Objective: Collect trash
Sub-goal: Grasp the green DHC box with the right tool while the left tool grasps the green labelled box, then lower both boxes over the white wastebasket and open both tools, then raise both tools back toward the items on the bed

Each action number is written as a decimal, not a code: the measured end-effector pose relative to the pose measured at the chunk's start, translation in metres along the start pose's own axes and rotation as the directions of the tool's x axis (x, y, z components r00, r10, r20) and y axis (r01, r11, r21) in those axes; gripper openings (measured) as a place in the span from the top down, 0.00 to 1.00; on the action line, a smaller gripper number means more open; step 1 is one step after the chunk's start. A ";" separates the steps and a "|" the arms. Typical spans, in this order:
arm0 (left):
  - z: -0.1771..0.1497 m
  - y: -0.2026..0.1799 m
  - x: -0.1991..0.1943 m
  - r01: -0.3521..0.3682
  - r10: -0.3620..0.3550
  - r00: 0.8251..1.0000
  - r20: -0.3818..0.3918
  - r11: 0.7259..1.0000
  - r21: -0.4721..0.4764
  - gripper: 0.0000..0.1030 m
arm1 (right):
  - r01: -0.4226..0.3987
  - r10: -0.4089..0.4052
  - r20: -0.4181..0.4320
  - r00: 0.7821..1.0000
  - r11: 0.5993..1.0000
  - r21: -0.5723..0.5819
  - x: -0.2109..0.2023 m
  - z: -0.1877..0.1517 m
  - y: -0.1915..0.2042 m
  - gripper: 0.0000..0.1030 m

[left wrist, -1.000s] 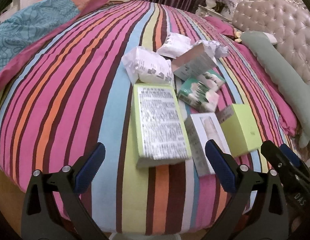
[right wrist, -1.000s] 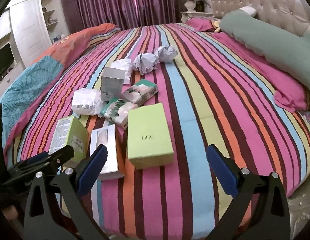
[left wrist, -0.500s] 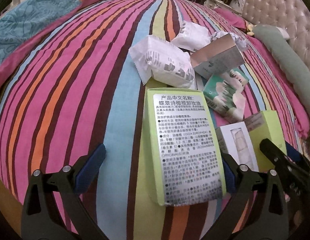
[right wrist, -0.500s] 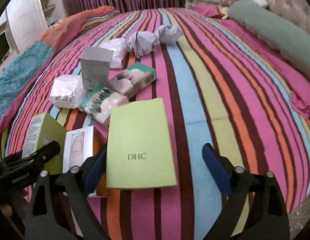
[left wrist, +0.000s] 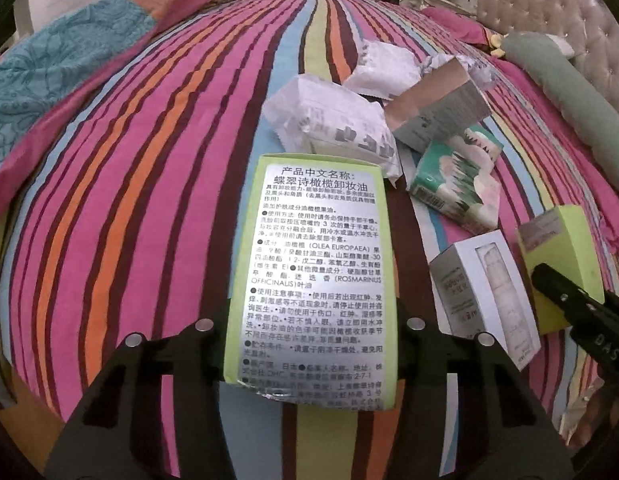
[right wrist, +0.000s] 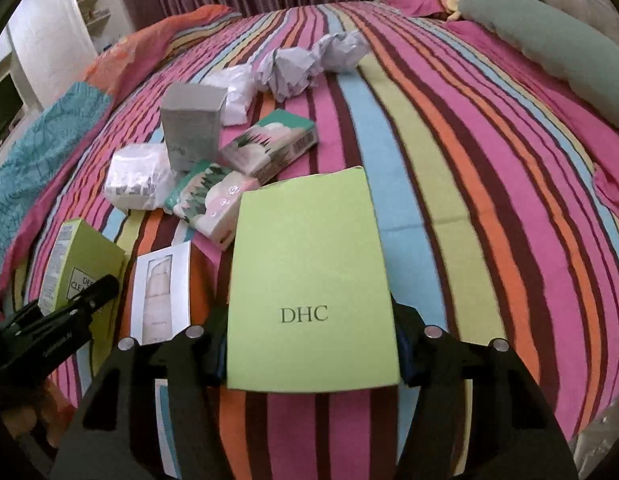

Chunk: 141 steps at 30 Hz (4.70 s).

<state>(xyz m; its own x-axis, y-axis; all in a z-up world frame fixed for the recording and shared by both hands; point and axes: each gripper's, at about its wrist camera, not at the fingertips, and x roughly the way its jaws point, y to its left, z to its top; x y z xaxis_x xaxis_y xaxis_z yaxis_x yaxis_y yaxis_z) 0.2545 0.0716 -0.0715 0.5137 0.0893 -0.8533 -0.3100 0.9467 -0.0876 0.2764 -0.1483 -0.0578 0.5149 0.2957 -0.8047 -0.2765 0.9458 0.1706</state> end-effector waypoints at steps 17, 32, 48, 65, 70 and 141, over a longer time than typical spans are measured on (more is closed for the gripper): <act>-0.076 0.013 -0.081 0.105 -0.109 0.993 0.049 0.991 0.078 0.53 | -0.079 0.072 0.057 0.996 0.987 0.139 -0.075 -0.055 -0.016 0.45; -0.202 0.004 -0.085 0.214 -0.197 0.962 -0.191 0.974 0.069 0.53 | -0.104 0.115 -0.064 0.991 0.981 0.163 -0.084 -0.157 0.019 0.45; -0.285 0.008 0.027 0.162 -0.199 0.724 -0.661 0.980 -0.118 0.53 | -0.002 0.290 -0.527 0.799 0.877 0.480 0.039 -0.251 -0.006 0.45; -0.318 -0.003 0.084 0.090 -0.089 0.587 -0.804 0.995 -0.044 0.52 | 0.122 0.254 -0.704 0.663 0.891 0.437 0.102 -0.280 0.002 0.45; -0.323 0.002 0.092 0.060 -0.085 0.555 -0.828 0.996 -0.063 0.23 | 0.130 0.277 -0.729 0.626 0.885 0.448 0.118 -0.293 0.005 0.33; -0.100 0.031 -0.102 0.042 -0.047 0.997 0.059 0.996 0.075 0.19 | 0.021 -0.019 0.188 0.982 1.000 -0.009 -0.097 -0.093 0.058 0.11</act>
<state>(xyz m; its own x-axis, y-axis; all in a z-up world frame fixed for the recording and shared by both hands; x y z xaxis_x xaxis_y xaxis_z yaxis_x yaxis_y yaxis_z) 0.1124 0.0610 -0.0387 0.5738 0.0632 -0.8165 -0.2273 0.9701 -0.0846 0.1350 -0.1344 -0.0228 0.6633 0.2979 -0.6865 -0.2727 0.9505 0.1490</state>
